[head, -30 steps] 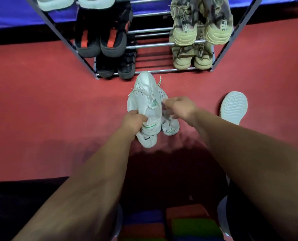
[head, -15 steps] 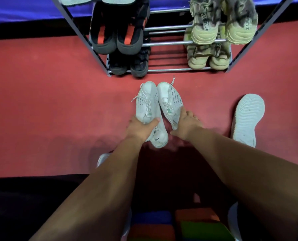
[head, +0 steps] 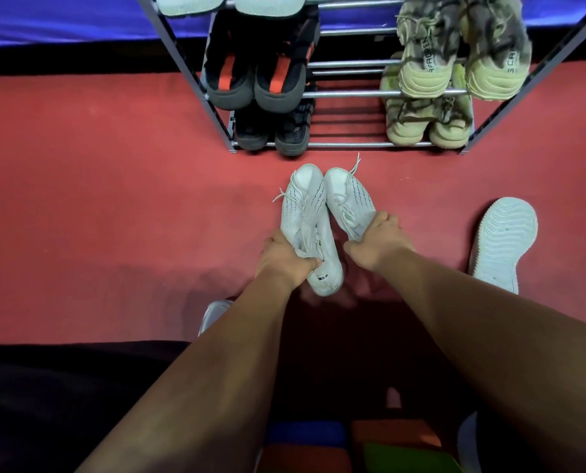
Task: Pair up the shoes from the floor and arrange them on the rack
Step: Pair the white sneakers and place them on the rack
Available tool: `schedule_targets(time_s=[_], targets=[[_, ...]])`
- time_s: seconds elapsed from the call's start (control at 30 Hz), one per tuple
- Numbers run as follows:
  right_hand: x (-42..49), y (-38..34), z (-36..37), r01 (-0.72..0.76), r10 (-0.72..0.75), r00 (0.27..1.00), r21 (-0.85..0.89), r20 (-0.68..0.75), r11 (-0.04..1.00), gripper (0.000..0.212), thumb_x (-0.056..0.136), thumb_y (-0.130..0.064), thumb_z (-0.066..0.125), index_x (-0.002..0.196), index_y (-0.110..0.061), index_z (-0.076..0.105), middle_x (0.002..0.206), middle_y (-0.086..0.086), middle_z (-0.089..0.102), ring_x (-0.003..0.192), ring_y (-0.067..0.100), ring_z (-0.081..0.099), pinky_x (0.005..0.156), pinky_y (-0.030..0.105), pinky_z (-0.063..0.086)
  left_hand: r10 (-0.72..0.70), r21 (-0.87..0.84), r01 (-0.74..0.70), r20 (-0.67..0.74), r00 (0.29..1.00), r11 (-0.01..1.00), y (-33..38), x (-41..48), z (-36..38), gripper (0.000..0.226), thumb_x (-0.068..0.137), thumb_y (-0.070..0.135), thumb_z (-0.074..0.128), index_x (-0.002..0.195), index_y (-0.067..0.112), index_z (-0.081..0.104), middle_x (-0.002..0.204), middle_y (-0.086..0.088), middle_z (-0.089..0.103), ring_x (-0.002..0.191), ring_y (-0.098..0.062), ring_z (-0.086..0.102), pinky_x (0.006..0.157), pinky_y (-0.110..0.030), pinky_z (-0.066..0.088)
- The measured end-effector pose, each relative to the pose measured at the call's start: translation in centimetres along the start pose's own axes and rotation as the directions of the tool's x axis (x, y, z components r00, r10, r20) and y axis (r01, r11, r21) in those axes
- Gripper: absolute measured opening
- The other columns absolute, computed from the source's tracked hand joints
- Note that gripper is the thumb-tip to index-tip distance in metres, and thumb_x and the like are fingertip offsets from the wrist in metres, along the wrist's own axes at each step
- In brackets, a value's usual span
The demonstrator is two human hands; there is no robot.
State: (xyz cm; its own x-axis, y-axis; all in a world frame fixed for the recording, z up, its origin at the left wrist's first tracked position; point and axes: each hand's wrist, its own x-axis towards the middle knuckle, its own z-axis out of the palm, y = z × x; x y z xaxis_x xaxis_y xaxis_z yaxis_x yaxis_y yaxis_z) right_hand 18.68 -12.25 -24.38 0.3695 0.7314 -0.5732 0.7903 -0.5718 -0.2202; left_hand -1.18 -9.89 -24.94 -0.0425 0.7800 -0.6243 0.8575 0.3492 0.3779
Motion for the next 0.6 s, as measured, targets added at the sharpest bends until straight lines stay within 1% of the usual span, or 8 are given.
schedule_targets(time_s=[0.13,0.23,0.33,0.4,0.47,0.5,0.57,0.6], targets=[[-0.7,-0.2,-0.9,0.046,-0.045,0.999,0.005,-0.017,0.999,0.093,0.087,-0.054,0.065,0.149,0.006,0.030,0.144,0.024,0.044,0.134,0.040,0.046,0.112,0.044,0.038,0.010,-0.050,-0.010,0.004,1.000,0.999,1.0,-0.8,-0.9,0.094,0.067,0.048,0.093,0.142,0.016,0.046,0.135,-0.007,0.055,0.124,-0.027,0.060,0.098,-0.034,0.048],[-2.0,-0.9,-3.0,-0.005,0.007,1.000,0.105,-0.024,0.994,0.088,0.082,-0.054,0.070,0.144,0.002,0.039,0.140,0.020,0.052,0.132,0.039,0.049,0.111,0.042,0.041,-0.015,-0.064,0.017,0.025,1.000,0.998,2.4,-2.0,-2.1,0.087,0.072,0.041,0.092,0.144,0.014,0.049,0.137,-0.007,0.058,0.124,-0.027,0.061,0.093,-0.029,0.046],[-4.1,-1.6,-6.1,-0.086,0.102,0.994,0.276,-0.044,0.957,0.083,0.063,-0.059,0.070,0.127,-0.010,0.056,0.120,0.010,0.068,0.117,0.036,0.063,0.102,0.040,0.052,-0.031,-0.047,0.033,0.051,0.998,0.998,4.0,-3.6,-4.1,0.080,0.076,0.038,0.089,0.143,0.013,0.052,0.138,-0.007,0.063,0.121,-0.026,0.065,0.086,-0.028,0.047],[-5.2,-1.6,-8.0,-0.085,0.109,0.992,0.315,-0.062,0.945,0.078,0.057,-0.059,0.069,0.118,-0.013,0.059,0.106,0.005,0.070,0.107,0.035,0.067,0.095,0.039,0.056,-0.025,-0.012,0.026,0.076,0.997,1.000,5.2,-5.0,-5.7,0.065,0.084,0.034,0.085,0.138,0.011,0.058,0.134,-0.006,0.065,0.120,-0.026,0.065,0.082,-0.027,0.044],[-7.0,-1.8,-10.5,-0.062,0.099,0.990,0.316,-0.102,0.947,0.070,0.065,-0.054,0.074,0.117,-0.012,0.055,0.103,0.003,0.064,0.108,0.036,0.064,0.089,0.035,0.053,-0.024,0.038,0.020,0.109,0.994,0.999,6.8,-6.8,-7.6,0.056,0.090,0.031,0.081,0.137,0.009,0.060,0.133,-0.007,0.065,0.115,-0.026,0.064,0.083,-0.028,0.043],[-7.6,-1.7,-11.8,-0.046,0.086,0.989,0.300,-0.124,0.953,0.061,0.071,-0.051,0.076,0.113,-0.013,0.054,0.099,0.002,0.060,0.107,0.036,0.062,0.085,0.033,0.050,-0.021,0.066,0.013,0.122,0.992,0.998,7.8,-7.6,-8.6,0.055,0.092,0.031,0.080,0.138,0.009,0.059,0.134,-0.008,0.065,0.111,-0.026,0.063,0.083,-0.028,0.043],[-8.5,-1.5,-14.6,-0.002,0.045,0.987,0.269,-0.154,0.963,0.041,0.078,-0.044,0.076,0.097,-0.016,0.053,0.088,0.001,0.058,0.094,0.032,0.059,0.080,0.031,0.045,0.000,0.133,-0.018,0.135,0.991,0.991,10.0,-9.2,-11.3,0.054,0.094,0.030,0.076,0.140,0.008,0.058,0.136,-0.008,0.063,0.102,-0.026,0.058,0.083,-0.030,0.043],[-9.0,-1.5,-16.0,0.020,0.024,0.986,0.259,-0.165,0.966,0.037,0.078,-0.044,0.075,0.091,-0.016,0.055,0.086,0.002,0.061,0.088,0.030,0.059,0.077,0.030,0.045,0.006,0.172,-0.033,0.152,0.988,0.985,11.3,-10.2,-13.0,0.053,0.095,0.031,0.075,0.140,0.008,0.058,0.135,-0.008,0.063,0.100,-0.026,0.057,0.083,-0.032,0.043]])
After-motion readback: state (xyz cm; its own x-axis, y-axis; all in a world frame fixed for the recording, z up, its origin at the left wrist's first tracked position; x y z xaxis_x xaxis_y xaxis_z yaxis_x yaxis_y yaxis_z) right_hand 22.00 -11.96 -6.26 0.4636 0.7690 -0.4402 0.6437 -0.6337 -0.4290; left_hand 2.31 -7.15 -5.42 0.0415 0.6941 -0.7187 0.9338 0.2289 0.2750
